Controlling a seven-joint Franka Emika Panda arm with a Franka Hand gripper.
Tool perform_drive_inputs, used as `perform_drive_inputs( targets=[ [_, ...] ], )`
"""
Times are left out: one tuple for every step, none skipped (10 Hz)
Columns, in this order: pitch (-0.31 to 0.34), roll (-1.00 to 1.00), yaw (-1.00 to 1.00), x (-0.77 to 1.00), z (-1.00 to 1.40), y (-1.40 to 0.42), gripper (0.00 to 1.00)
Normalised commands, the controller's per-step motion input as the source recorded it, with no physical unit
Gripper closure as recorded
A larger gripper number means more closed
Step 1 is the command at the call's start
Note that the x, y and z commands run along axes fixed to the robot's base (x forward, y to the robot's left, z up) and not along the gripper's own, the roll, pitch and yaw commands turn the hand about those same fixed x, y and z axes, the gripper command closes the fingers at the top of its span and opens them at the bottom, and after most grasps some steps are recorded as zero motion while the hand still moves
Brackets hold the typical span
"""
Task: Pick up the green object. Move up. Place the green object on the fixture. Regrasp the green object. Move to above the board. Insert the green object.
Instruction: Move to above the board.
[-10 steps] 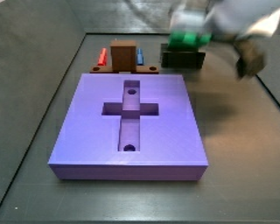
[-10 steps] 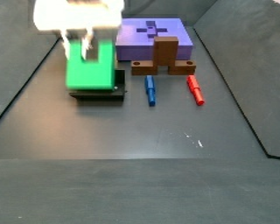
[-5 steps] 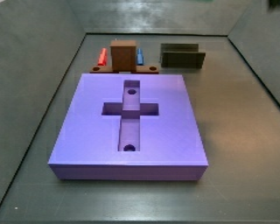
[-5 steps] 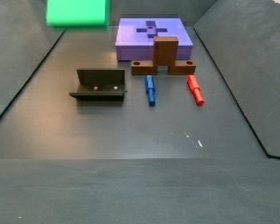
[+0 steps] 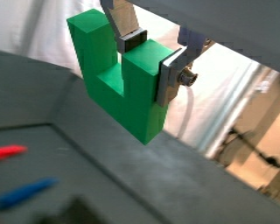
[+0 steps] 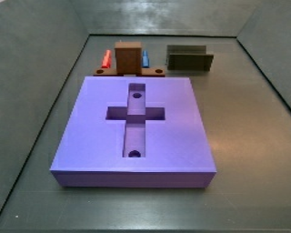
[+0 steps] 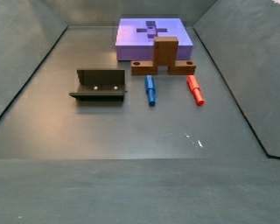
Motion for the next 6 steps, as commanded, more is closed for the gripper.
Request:
perform_drive_inputs(
  targets=[
    [0.087,-1.00,0.12,-1.38,0.28,-1.40,1.00],
    [0.075,-1.00,0.13,-1.40,0.26,-1.39,1.00],
    [0.061,-1.00,0.13,-1.39,0.27,-1.40,1.00],
    [0.050,-1.00,0.14,-1.40,0.26,-1.39,1.00],
    [0.030,-1.00,0.14,-0.53,0.08,-0.47,1.00],
    [0.026,-1.00,0.14,-0.32,0.04,-0.27,1.00]
  ],
)
